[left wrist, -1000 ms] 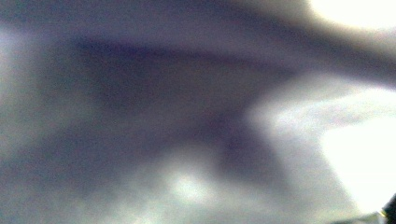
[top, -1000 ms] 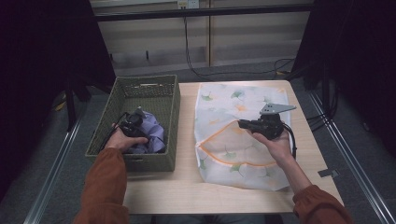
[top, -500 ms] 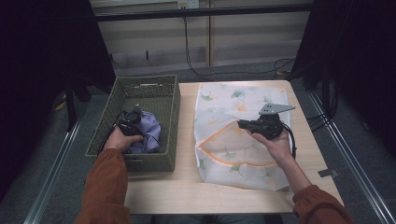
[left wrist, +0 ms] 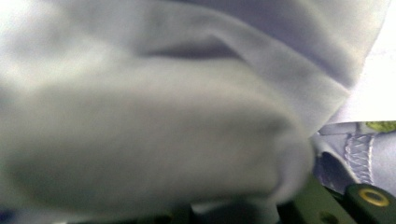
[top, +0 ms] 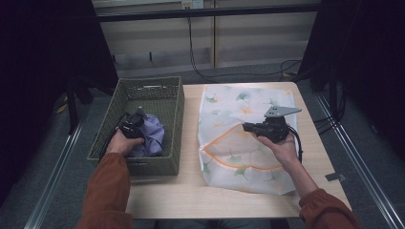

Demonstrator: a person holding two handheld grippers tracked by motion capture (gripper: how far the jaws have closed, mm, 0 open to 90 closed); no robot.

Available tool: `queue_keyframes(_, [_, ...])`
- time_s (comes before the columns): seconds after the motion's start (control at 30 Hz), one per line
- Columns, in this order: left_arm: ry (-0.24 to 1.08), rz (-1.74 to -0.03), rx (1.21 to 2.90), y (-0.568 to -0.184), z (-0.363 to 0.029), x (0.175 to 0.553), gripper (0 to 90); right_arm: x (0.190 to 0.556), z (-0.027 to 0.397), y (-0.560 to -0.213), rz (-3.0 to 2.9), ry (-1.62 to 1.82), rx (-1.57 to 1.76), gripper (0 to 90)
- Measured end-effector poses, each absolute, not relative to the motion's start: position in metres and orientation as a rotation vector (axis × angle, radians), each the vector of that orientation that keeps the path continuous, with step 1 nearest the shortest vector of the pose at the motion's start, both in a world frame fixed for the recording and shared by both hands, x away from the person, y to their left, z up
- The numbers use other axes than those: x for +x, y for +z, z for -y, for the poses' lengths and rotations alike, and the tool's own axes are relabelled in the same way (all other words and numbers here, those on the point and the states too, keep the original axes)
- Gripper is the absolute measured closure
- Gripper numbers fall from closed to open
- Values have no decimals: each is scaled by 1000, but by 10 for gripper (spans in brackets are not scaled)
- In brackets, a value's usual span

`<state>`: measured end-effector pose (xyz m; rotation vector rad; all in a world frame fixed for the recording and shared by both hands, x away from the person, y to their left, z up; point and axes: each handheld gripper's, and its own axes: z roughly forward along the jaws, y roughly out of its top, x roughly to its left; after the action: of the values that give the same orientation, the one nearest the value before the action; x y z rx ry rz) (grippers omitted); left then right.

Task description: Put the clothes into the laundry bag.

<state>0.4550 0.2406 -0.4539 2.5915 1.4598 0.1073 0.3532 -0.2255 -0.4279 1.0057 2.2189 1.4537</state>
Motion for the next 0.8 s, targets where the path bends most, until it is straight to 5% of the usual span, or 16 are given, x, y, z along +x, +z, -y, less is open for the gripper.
queue_keyframes(0.8, [139,-1333,2333,-421,-258,447,799,354,227,-428,-2223,1465,1010,900])
